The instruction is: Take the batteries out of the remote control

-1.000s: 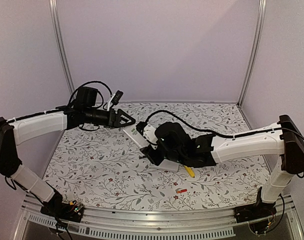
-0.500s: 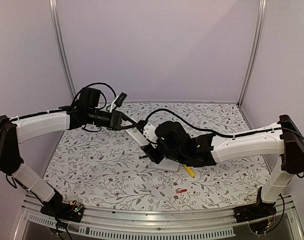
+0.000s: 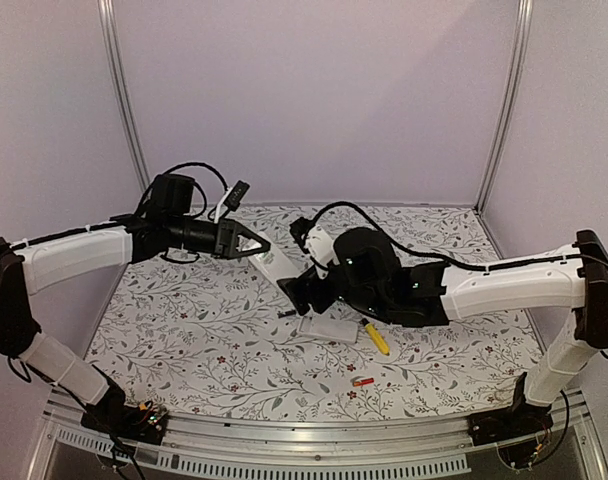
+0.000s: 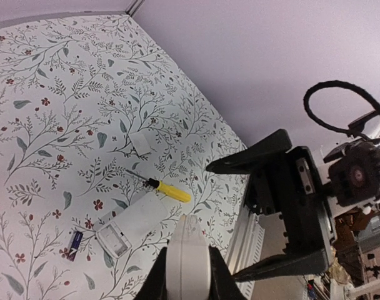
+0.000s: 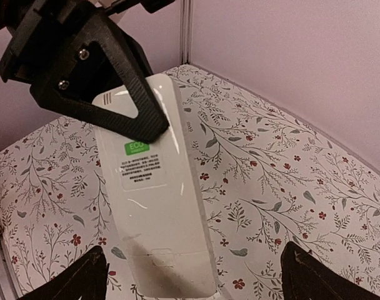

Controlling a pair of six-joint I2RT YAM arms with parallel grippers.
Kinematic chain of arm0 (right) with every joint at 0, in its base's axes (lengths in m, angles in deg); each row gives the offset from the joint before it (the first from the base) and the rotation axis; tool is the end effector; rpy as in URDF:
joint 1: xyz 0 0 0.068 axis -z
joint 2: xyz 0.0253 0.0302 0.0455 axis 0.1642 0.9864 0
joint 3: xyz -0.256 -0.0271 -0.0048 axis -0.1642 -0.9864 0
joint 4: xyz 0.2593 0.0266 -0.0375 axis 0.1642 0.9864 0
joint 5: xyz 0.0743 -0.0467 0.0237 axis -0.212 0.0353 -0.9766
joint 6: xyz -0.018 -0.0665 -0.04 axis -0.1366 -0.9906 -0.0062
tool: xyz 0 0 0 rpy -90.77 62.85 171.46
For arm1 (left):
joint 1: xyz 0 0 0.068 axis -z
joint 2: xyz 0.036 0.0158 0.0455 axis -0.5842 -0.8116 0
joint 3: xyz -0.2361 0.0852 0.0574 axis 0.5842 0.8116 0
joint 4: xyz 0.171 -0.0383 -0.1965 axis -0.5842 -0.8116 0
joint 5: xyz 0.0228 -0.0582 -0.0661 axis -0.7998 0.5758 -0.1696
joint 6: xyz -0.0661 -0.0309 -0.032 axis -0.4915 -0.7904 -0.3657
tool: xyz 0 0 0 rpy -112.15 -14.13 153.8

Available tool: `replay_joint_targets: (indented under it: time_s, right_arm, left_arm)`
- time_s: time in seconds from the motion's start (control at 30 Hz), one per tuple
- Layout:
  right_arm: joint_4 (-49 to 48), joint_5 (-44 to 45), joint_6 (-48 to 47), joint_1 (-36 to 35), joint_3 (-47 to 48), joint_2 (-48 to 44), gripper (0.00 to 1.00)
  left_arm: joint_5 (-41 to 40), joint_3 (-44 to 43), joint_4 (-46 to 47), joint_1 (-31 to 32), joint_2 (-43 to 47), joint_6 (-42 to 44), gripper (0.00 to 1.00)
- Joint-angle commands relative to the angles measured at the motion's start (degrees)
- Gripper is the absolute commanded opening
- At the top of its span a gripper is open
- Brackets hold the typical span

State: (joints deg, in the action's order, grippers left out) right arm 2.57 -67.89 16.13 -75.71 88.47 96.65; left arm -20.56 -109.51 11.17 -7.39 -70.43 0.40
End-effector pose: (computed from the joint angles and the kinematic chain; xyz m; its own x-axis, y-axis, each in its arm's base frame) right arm 0.1888 0.3698 0.2332 -0.1760 -0.3437 -0.9225 -0.7240 0.6801 -0.1153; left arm 0.2807 -0.2092 0.2491 -0.7751 0.0913 -0.6252 0.6106 0.3624 -0.7042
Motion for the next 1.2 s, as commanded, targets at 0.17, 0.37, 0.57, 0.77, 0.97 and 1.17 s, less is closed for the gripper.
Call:
replay_joint_targets:
  time_s: [0.17,0.37,0.57,0.77,0.97,1.17]
  right_arm:
    - [-16.7,-18.9,22.8,8.1,-10.5,-11.3,0.97]
    - [-21.9,-31.6,28.7,9.2,-9.8,-9.1,0.93]
    - [-23.2,-35.3,30.3,9.2,-8.9,-6.1,0.84]
    - [-23.1,-35.6,30.8,9.2,-8.7,-4.7,0.75]
    - [-23.3,-35.4,31.5,9.2,-8.0,-4.2,0.62]
    - [-23.6,-36.0,32.1,9.2,-7.2,-3.1,0.52]
  left_arm:
    - [0.7,5.3,14.4,-1.8,9.2,-0.7,0.00]
    - [3.3,7.5,19.8,-1.8,11.9,-1.5,0.00]
    - [4.3,8.4,21.9,-1.8,13.2,-1.9,0.00]
    - [4.8,8.6,22.5,-1.8,13.5,-2.0,0.00]
    - [5.3,8.6,22.7,-1.7,13.3,-2.1,0.00]
    - [5.8,8.5,22.9,-1.7,13.1,-2.2,0.00]
